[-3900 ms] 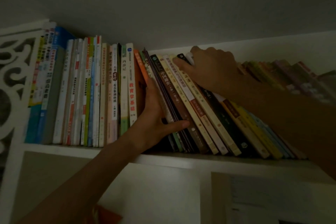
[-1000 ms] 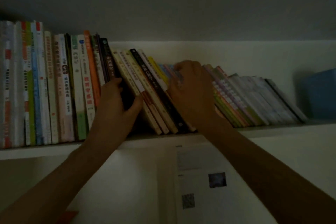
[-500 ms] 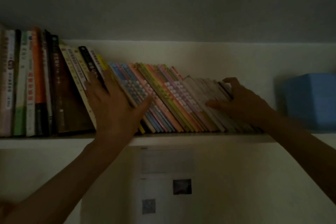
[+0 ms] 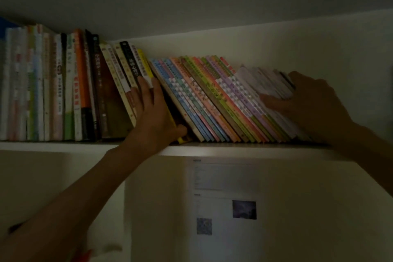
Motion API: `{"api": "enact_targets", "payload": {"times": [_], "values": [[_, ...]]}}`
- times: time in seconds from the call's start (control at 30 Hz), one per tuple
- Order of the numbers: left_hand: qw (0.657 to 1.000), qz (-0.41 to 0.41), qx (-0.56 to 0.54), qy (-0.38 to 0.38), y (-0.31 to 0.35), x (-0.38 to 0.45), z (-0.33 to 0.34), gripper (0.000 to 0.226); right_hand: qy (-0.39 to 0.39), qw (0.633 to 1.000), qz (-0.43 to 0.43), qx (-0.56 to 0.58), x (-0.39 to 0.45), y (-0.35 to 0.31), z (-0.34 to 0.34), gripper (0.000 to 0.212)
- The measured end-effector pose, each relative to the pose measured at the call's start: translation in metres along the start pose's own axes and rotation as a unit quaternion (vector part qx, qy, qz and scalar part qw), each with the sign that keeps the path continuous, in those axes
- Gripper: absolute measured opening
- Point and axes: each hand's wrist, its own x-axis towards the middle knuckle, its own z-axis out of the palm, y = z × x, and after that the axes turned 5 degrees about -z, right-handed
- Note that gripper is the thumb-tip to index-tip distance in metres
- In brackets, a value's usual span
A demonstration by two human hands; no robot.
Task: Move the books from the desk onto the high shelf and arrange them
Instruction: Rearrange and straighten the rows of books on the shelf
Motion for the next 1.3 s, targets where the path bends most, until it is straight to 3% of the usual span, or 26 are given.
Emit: {"api": "enact_targets", "payload": {"times": [0.13,0.27,0.47,0.53,0.63,0.73,0.8,0.93,1.13,1.23,1.3], "values": [[0.996,0.069,0.053,0.009,-0.035,0.011,-0.023,0.125,0.066,0.998,0.013,0.019,0.004,-0.013,0.01,0.062],[0.984,0.117,0.127,0.049,-0.078,0.01,-0.038,0.112,0.129,0.99,0.016,0.057,0.012,-0.037,0.027,0.052],[0.972,0.146,0.155,0.095,-0.063,0.001,-0.03,0.099,0.118,0.991,0.007,0.064,0.014,-0.058,0.039,0.042],[0.975,0.159,0.045,0.148,-0.04,-0.009,-0.028,0.072,0.104,0.992,0.004,0.067,0.013,-0.056,0.036,0.045],[0.959,0.047,-0.266,0.087,-0.004,-0.007,-0.022,0.046,0.092,0.993,0.012,0.07,0.013,-0.054,0.035,0.048],[0.886,-0.088,-0.456,-0.001,0.016,0.01,-0.013,0.084,0.089,0.992,0.017,0.082,0.013,-0.054,0.034,0.048],[0.859,-0.12,-0.498,-0.004,0.023,0.015,-0.005,0.098,0.087,0.993,0.014,0.083,0.013,-0.053,0.034,0.048],[0.878,-0.105,-0.467,-0.006,0.022,0.022,0.006,0.104,0.074,0.993,-0.004,0.097,0.014,-0.051,0.034,0.043],[0.973,-0.001,-0.231,-0.019,0.002,0.042,-0.016,0.116,0.134,0.983,0.024,0.122,0.014,-0.053,0.042,0.042],[0.985,0.061,-0.155,-0.036,-0.004,0.057,-0.034,0.115,0.191,0.962,0.058,0.186,0.019,-0.067,0.057,0.048],[0.986,0.055,-0.152,-0.05,-0.008,0.063,-0.038,0.112,0.197,0.958,0.074,0.195,0.025,-0.081,0.07,0.052]]}}
